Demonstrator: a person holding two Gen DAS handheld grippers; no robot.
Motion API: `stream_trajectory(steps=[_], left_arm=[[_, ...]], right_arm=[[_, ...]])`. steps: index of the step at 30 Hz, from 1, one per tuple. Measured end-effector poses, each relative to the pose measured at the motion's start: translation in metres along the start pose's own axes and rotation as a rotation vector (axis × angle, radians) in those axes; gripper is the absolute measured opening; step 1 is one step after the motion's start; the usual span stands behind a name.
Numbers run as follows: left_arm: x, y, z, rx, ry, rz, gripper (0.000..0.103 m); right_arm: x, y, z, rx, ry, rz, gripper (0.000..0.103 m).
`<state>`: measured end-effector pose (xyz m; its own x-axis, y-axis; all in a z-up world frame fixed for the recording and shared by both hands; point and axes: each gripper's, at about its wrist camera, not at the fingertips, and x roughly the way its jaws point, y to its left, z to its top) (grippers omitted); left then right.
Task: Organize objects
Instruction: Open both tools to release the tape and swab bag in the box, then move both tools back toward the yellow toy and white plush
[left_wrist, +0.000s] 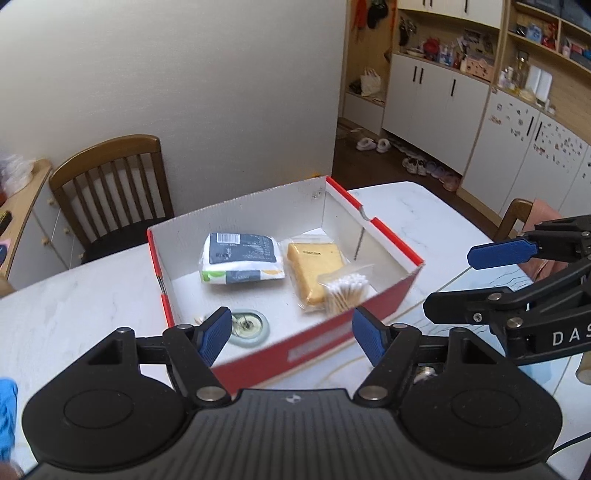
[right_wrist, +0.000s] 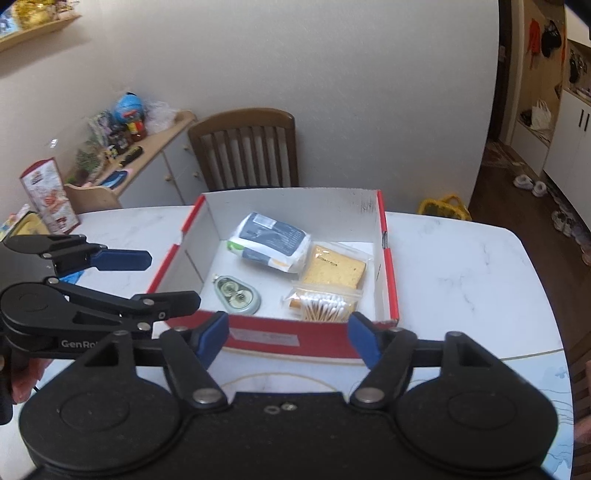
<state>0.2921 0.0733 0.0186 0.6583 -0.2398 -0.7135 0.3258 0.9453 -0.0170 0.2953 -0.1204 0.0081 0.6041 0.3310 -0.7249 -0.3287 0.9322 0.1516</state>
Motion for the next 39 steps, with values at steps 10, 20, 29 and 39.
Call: stream_trajectory(steps=[10, 20, 29, 39], left_arm=[[-0.044, -0.036, -0.034, -0.094, -0.014, 0.009, 0.08], [-0.074, -0.06, -0.059, -0.155, -0.045, 0.047, 0.085], [-0.075, -0.072, -0.09, -0.171, -0.044, 0.068, 0.102], [-0.038, -0.073, -0.138, -0.199, 0.041, 0.116, 0.102]], right_arm=[[-0.051, -0.017, -0.037, 0.008, -0.013, 0.083, 0.084], [-0.085, -0.032, -0.072, 0.03, -0.043, 0.126, 0.098], [-0.09, -0.04, -0.104, 0.019, -0.028, 0.107, 0.102], [-0.068, -0.044, -0.142, -0.003, 0.041, 0.074, 0.102]])
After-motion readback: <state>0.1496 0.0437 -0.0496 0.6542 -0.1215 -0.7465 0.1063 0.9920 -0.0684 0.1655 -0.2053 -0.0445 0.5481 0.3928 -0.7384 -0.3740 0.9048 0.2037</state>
